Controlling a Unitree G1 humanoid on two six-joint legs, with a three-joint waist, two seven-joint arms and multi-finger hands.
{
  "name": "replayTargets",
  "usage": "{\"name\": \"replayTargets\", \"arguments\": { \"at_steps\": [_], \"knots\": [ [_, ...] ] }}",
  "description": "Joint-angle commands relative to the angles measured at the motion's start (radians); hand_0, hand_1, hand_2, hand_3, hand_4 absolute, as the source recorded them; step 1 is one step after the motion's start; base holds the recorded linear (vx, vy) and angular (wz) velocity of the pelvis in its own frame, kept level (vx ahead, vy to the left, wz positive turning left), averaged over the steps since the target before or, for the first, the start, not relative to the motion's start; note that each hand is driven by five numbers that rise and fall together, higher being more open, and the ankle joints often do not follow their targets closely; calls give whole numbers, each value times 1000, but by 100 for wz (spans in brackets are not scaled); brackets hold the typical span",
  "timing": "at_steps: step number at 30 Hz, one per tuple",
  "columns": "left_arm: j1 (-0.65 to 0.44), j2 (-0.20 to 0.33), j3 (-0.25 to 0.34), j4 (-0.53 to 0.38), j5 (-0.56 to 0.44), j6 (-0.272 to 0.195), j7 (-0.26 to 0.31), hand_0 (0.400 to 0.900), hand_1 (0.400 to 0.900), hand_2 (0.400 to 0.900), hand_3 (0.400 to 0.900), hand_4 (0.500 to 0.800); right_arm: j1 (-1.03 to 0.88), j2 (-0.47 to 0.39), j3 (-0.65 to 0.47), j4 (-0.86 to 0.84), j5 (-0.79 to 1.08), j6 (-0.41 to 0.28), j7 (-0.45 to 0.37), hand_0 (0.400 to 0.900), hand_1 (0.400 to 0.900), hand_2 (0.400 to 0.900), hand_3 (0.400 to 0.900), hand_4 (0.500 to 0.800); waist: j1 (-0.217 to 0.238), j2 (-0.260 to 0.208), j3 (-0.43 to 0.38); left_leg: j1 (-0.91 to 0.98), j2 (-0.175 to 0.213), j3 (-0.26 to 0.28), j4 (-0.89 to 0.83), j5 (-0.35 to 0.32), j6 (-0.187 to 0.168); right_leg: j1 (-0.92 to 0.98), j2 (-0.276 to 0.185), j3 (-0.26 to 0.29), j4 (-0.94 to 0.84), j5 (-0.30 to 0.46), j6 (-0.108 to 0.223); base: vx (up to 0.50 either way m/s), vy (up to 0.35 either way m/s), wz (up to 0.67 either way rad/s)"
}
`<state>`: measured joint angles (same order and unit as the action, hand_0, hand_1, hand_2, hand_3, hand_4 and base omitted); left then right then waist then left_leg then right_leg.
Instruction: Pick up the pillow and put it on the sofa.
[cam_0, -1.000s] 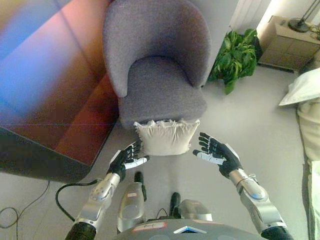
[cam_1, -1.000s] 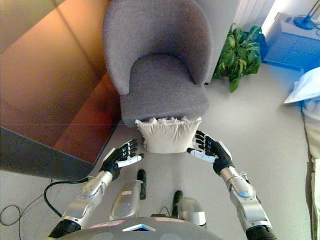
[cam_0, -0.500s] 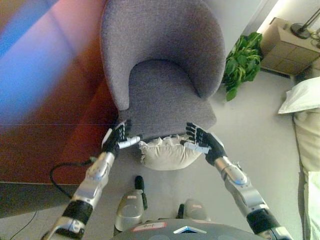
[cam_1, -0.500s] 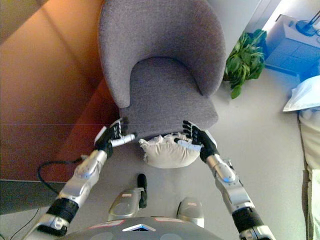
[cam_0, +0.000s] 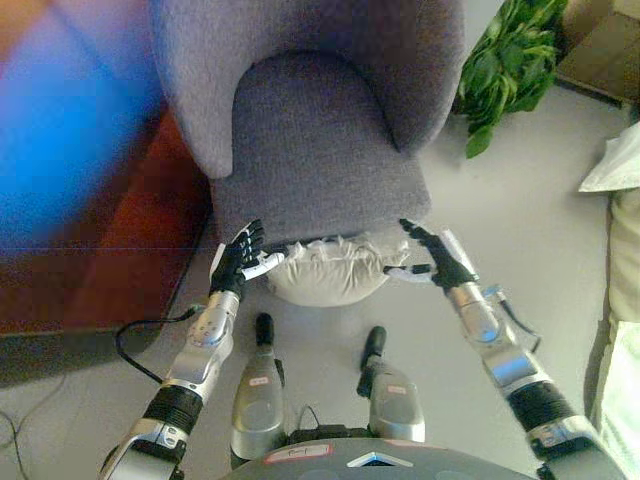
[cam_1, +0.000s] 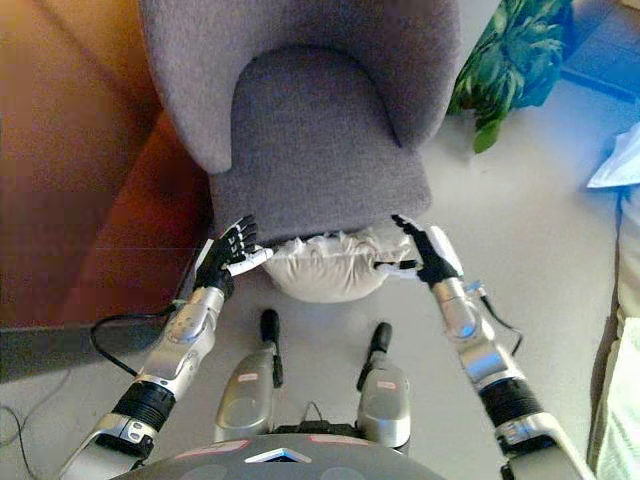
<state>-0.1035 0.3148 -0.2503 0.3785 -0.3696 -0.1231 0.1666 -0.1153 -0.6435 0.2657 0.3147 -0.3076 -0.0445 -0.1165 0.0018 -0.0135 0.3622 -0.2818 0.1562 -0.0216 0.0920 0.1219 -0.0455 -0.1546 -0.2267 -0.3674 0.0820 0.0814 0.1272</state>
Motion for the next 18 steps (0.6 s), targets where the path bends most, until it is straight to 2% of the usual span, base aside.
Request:
{"name": "replayTargets", "arguments": {
  "at_steps": [1,5,8,18],
  "knots": [
    [-90,56,60,-91,-22,-112,28,900,900,900,900,800,-176,-40,-16,-47,-132,-19,-53,900,900,900,900,800,8,-46,10,18,16,-12,135,-154,-64,-55,-93,14,103,-11,47,-24,-133,32],
    [-103,51,81,-109,-34,-100,41,900,900,900,900,800,-225,-61,11,-37,-169,15,-22,900,900,900,900,800,4,-38,49,-30,21,-10,143,-152,-61,-141,-83,28,177,-37,39,-38,-52,3],
    [-118,48,91,-114,-36,-100,44,900,900,900,900,800,-255,-55,26,-30,-179,33,5,900,900,900,900,800,-1,-35,79,-107,8,-9,193,-164,-58,-225,-89,48,235,-53,36,-81,-9,-1],
    [-266,33,112,-142,-18,-148,154,900,900,900,900,800,-401,-17,17,-8,-175,49,-102,900,900,900,900,800,-20,-4,148,-479,-41,2,452,-245,-42,-572,-139,121,486,-120,36,-77,33,3]
  ]
}}
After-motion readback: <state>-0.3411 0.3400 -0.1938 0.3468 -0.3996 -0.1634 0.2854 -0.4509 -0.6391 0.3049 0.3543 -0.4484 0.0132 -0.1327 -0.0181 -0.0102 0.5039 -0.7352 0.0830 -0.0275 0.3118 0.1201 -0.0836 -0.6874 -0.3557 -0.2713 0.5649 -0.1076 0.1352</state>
